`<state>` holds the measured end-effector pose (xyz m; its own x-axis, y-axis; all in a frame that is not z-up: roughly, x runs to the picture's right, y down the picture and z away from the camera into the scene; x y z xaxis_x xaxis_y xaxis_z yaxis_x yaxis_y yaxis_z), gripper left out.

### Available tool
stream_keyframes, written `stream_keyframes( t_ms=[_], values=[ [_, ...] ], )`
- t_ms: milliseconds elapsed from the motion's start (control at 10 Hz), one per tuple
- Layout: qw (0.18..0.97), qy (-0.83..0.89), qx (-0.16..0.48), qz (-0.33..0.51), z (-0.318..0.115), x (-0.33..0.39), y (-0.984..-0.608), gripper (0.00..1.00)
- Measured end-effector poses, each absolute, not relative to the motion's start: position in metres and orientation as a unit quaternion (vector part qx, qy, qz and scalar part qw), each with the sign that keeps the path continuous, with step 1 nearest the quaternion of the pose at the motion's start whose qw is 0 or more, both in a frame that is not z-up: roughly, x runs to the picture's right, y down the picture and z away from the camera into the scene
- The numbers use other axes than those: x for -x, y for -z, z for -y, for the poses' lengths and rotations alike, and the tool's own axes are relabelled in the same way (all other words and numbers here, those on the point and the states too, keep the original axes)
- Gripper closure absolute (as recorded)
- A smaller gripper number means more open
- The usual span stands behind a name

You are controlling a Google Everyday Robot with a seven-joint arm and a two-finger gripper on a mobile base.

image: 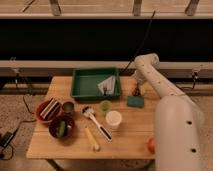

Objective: Place grapes in plastic cup

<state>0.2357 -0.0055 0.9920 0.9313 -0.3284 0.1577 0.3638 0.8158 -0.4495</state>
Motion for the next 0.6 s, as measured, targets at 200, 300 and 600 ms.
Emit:
stream_keyframes(
  t_ms=[200, 300, 600],
  values=[
    [0.945, 0.198, 0.258, 0.035, -0.006, -0.236, -0.996, 0.38],
    [0.943, 0.202, 0.262, 0.035, -0.008, -0.236, -0.997, 0.45],
    [0.94, 0.205, 0.27, 0.037, -0.012, -0.238, -0.998, 0.75]
  ],
)
